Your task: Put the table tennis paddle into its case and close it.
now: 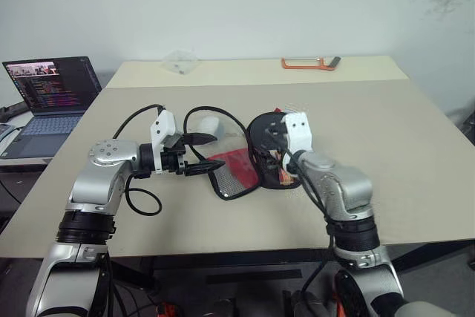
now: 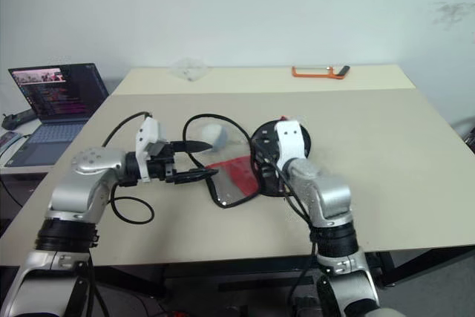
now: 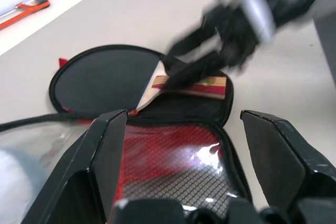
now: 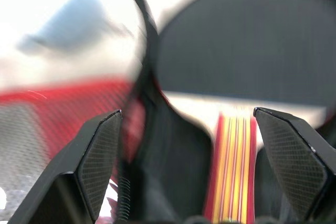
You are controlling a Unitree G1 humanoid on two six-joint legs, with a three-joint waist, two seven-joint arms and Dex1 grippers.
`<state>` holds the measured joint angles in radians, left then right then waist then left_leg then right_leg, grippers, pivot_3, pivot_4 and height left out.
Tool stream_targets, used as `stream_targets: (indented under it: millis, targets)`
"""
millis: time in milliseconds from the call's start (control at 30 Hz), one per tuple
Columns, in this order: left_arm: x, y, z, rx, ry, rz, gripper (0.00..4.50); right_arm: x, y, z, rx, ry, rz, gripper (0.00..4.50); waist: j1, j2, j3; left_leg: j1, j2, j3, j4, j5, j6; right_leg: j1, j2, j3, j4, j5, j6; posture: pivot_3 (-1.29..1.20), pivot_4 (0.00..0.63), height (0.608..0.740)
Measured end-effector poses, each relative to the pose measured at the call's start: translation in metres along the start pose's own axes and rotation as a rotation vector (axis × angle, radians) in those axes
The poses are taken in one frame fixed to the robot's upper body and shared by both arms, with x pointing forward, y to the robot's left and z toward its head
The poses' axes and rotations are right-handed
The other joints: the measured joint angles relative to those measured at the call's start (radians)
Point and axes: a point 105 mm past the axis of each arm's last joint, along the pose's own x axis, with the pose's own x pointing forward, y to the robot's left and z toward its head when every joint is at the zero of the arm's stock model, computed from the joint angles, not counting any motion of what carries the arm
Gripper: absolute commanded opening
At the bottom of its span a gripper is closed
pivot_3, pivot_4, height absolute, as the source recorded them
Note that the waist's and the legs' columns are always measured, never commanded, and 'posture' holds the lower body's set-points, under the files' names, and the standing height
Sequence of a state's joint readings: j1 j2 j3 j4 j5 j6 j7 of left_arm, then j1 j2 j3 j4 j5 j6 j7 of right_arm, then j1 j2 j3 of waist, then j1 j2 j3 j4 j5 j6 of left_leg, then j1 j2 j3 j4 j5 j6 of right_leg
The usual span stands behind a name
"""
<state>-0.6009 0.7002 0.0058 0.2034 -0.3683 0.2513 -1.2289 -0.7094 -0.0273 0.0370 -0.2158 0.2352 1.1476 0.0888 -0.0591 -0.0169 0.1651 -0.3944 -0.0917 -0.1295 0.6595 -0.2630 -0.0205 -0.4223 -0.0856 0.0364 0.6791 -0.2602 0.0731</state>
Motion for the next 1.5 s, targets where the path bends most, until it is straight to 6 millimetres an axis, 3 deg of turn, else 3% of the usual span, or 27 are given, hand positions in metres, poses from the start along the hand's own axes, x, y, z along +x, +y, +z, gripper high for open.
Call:
stream_targets:
  millis: [100, 200, 300, 500, 600, 800, 933, 1033, 1200, 1300, 1400, 1500]
  targets:
    - [-0.005, 0.005, -0.01, -0.023, 0.03, 0.044, 3.77, -0.025, -0.005, 0.024, -0.109, -0.059, 0.121, 4.47, 0.003, 0.0, 0.0, 0.0, 0.0, -0.001, 0.0, 0.0, 0.0, 0.001, 0.0, -0.001, -0.001, 0.0, 0.0, 0.0, 0.15, 0.74]
    - [-0.014, 0.012, -0.025, -0.042, 0.067, 0.103, 3.77, -0.056, -0.023, 0.034, -0.257, -0.052, 0.222, 4.47, 0.005, 0.0, 0.001, -0.001, 0.0, -0.001, 0.0, 0.0, 0.001, 0.001, 0.0, -0.003, -0.003, 0.0, 0.0, 0.0, 0.15, 0.74]
    - [-0.028, 0.021, -0.045, -0.077, 0.131, 0.171, 3.15, -0.086, -0.042, 0.042, -0.371, -0.034, 0.278, 4.5, 0.008, 0.0, 0.001, -0.002, 0.001, -0.001, 0.0, -0.001, 0.001, 0.002, 0.0, -0.004, -0.005, 0.0, 0.001, 0.0, 0.15, 0.74]
    - [-0.04, 0.035, -0.094, -0.079, 0.331, 0.261, 1.05, -0.121, -0.037, 0.023, -0.41, 0.084, 0.504, 4.5, 0.011, -0.002, 0.001, -0.003, 0.0, -0.001, 0.001, -0.001, 0.002, 0.002, -0.001, -0.005, -0.005, 0.0, 0.001, 0.0, 0.15, 0.74]
    - [-0.035, 0.041, -0.104, -0.076, 0.367, 0.289, 0.04, -0.13, -0.037, 0.02, -0.438, 0.115, 0.536, 4.5, 0.021, -0.005, 0.004, -0.004, 0.0, -0.002, 0.001, -0.001, 0.002, 0.002, -0.002, -0.006, -0.005, 0.0, 0.001, 0.0, 0.15, 0.74]
    - [-0.003, 0.05, -0.103, -0.078, 0.35, 0.298, 0.04, -0.136, -0.043, 0.019, -0.471, 0.127, 0.528, 4.5, 0.034, -0.01, 0.006, -0.006, -0.001, -0.003, 0.002, -0.001, 0.002, 0.002, -0.003, -0.008, -0.006, 0.0, 0.001, 0.0, 0.15, 0.74]
    - [0.04, 0.04, -0.091, -0.094, 0.267, 0.213, 0.04, -0.139, -0.048, 0.022, -0.488, 0.124, 0.503, 4.5, 0.036, -0.013, 0.008, -0.007, -0.001, -0.004, 0.002, -0.001, 0.002, 0.002, -0.004, -0.011, -0.006, 0.0, 0.001, 0.0, 0.15, 0.74]
    - [0.07, 0.038, -0.069, -0.087, 0.194, 0.165, 0.04, -0.145, -0.06, 0.02, -0.486, 0.148, 0.455, 4.5, 0.04, -0.016, 0.01, -0.009, -0.001, -0.006, 0.003, -0.001, 0.002, 0.002, -0.004, -0.014, -0.007, 0.0, 0.001, 0.0, 0.15, 0.74]
    - [0.13, 0.031, 0.022, -0.002, -0.041, 0.039, 0.04, -0.154, -0.072, 0.027, -0.482, 0.131, 0.396, 4.5, 0.058, -0.017, 0.01, -0.011, -0.001, -0.006, 0.004, -0.001, 0.001, 0.002, -0.005, -0.016, -0.008, 0.0, 0.001, 0.0, 0.15, 0.74]
    - [0.158, 0.017, 0.059, 0.049, -0.116, -0.028, 0.04, -0.156, -0.075, 0.028, -0.473, 0.124, 0.375, 4.5, 0.055, -0.017, 0.01, -0.011, 0.0, -0.005, 0.003, 0.0, 0.001, 0.002, -0.005, -0.015, -0.009, 0.0, 0.001, 0.0, 0.15, 0.74]
    - [0.177, 0.005, 0.06, 0.044, -0.118, -0.059, 0.04, -0.155, -0.079, 0.025, -0.46, 0.131, 0.359, 4.5, 0.051, -0.016, 0.01, -0.01, 0.0, -0.005, 0.003, 0.0, 0.001, 0.002, -0.004, -0.015, -0.009, 0.0, 0.001, 0.0, 0.15, 0.74]
    - [0.176, 0.007, 0.049, 0.031, -0.086, -0.044, 0.04, -0.155, -0.083, 0.026, -0.455, 0.125, 0.331, 4.5, 0.048, -0.016, 0.011, -0.01, 0.0, -0.005, 0.003, 0.001, -0.001, 0.002, -0.004, -0.014, -0.008, 0.0, 0.001, 0.0, 0.15, 0.74]
